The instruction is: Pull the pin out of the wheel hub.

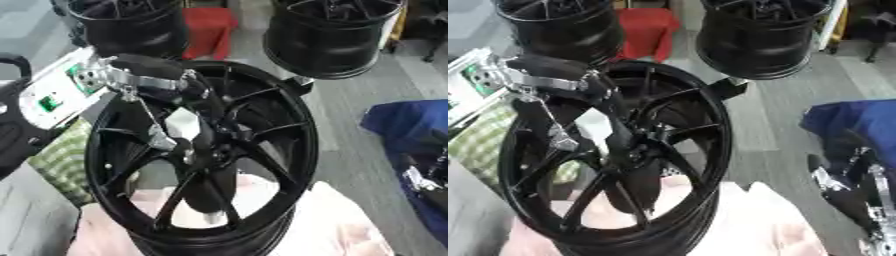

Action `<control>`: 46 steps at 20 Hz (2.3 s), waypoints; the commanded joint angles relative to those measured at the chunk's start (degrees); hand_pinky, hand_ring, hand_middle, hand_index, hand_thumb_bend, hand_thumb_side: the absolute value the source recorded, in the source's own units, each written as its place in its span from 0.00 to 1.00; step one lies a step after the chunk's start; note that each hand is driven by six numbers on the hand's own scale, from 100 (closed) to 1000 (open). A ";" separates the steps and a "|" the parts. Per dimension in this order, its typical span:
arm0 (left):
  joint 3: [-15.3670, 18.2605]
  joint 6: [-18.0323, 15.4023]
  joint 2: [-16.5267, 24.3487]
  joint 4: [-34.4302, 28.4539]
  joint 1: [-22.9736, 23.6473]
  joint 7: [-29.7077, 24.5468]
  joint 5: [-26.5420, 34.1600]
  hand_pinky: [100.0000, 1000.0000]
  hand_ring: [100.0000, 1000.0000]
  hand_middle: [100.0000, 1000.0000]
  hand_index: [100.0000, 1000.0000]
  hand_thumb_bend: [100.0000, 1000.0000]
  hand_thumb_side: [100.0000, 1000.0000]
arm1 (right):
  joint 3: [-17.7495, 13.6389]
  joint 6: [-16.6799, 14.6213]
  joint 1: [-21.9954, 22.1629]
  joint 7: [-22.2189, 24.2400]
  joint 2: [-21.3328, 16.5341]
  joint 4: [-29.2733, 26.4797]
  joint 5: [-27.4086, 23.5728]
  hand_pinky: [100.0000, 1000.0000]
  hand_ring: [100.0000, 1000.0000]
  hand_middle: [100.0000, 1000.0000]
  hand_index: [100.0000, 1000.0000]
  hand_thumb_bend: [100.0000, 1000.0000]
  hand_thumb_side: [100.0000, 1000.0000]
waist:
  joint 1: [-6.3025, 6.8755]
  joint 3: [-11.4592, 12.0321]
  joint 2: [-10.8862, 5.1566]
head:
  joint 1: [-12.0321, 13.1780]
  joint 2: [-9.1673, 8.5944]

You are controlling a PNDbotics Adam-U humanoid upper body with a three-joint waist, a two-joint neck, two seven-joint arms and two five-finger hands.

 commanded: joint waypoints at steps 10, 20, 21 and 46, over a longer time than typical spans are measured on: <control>2.41 -13.37 3.78 3.63 1.58 -11.40 -3.46 0.83 0.73 0.64 0.83 0.22 0.14 | -0.35 -0.20 -0.51 0.21 -1.36 -0.39 -0.05 0.52 0.69 0.73 0.92 0.30 0.25 | -0.13 0.01 -0.72 | -0.09 -0.02; 3.15 -13.05 3.62 5.04 2.05 -11.40 -2.99 0.82 0.68 0.58 0.80 0.17 0.10 | -0.41 -0.20 -0.48 0.21 -1.29 -0.31 -0.07 0.52 0.69 0.73 0.92 0.30 0.25 | -0.39 0.14 -0.66 | -0.03 0.13; 3.08 -12.99 3.47 5.08 2.00 -11.40 -2.88 0.81 0.66 0.55 0.78 0.16 0.10 | -0.42 -0.20 -0.49 0.20 -1.28 -0.30 -0.08 0.52 0.69 0.73 0.92 0.30 0.25 | -0.41 0.13 -0.65 | 0.01 0.15; 11.24 -2.30 1.41 1.76 -3.01 -11.40 13.50 0.69 0.37 0.20 0.48 0.00 0.17 | -0.65 -0.26 -0.14 0.11 -1.04 0.09 -0.15 0.52 0.69 0.73 0.92 0.30 0.25 | -0.40 0.59 -0.74 | -0.68 0.59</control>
